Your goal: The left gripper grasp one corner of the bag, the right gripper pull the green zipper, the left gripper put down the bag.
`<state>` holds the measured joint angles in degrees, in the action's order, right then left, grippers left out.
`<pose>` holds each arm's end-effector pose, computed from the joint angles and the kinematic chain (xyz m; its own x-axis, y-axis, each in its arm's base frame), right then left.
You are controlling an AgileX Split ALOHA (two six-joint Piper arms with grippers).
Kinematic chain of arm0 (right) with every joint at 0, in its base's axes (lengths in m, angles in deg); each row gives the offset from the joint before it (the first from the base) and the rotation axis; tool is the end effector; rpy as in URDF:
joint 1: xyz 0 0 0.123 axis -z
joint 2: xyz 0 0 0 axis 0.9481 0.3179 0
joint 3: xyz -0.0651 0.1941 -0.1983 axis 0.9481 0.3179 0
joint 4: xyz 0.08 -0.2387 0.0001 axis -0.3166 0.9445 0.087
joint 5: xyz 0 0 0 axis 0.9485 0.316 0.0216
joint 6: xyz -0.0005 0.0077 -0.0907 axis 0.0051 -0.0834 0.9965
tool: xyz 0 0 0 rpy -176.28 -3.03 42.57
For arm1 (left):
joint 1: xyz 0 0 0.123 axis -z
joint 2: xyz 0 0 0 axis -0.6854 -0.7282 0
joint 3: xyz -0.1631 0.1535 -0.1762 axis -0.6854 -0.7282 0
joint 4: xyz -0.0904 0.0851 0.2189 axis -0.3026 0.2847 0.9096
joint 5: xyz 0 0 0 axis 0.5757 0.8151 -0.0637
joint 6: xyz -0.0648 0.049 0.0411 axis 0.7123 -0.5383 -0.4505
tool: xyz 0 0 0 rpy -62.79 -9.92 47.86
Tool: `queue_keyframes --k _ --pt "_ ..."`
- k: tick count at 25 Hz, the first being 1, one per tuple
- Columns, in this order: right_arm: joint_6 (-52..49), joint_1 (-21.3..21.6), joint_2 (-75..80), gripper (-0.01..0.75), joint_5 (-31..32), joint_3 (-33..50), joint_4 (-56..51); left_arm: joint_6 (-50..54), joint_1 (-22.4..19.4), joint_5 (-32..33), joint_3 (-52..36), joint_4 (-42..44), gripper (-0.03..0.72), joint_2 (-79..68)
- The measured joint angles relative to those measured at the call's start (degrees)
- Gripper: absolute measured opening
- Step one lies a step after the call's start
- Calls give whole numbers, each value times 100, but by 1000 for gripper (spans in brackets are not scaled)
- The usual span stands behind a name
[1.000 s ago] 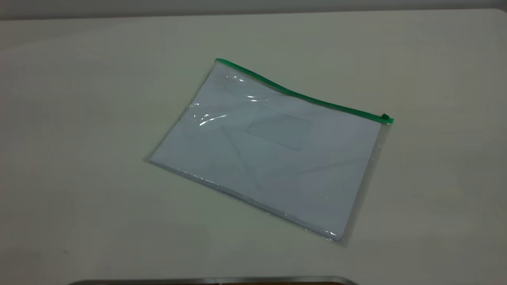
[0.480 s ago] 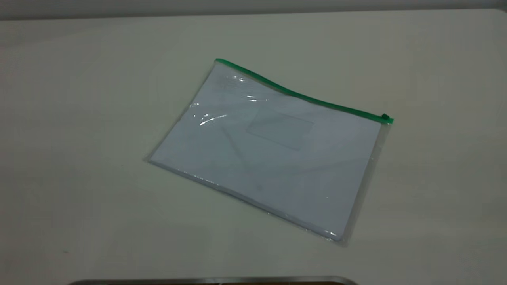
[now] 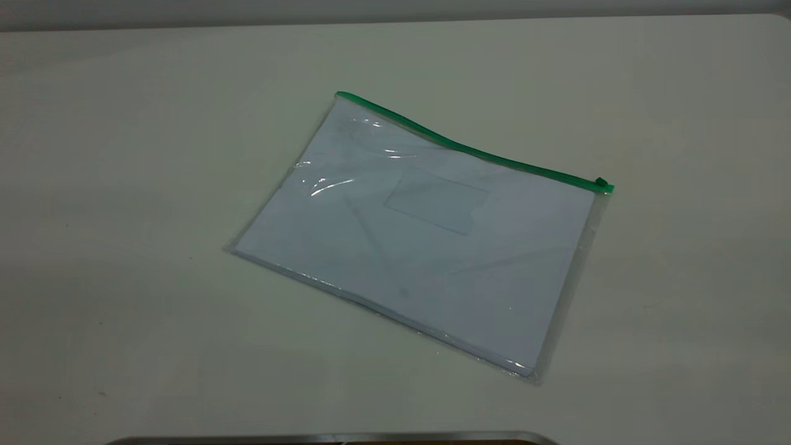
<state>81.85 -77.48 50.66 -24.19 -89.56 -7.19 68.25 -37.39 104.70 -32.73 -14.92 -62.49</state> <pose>-0.0115 0.0110 0.2668 -0.4574 -0.2642 -0.8491 -0.3240 0.9387 -0.1175 0.0309 -0.0120 0.2783 -0.7065 0.1430 -0.6932 0.2185 0.9756 -0.0215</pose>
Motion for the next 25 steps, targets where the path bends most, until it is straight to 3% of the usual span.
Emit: queue_keyframes --k 22,25 --pt "-13 0 0 468 0 0 5 -1 0 -135 -290 118 448 107" --pt "-13 0 0 468 0 0 5 -14 -150 -139 -297 170 448 400"
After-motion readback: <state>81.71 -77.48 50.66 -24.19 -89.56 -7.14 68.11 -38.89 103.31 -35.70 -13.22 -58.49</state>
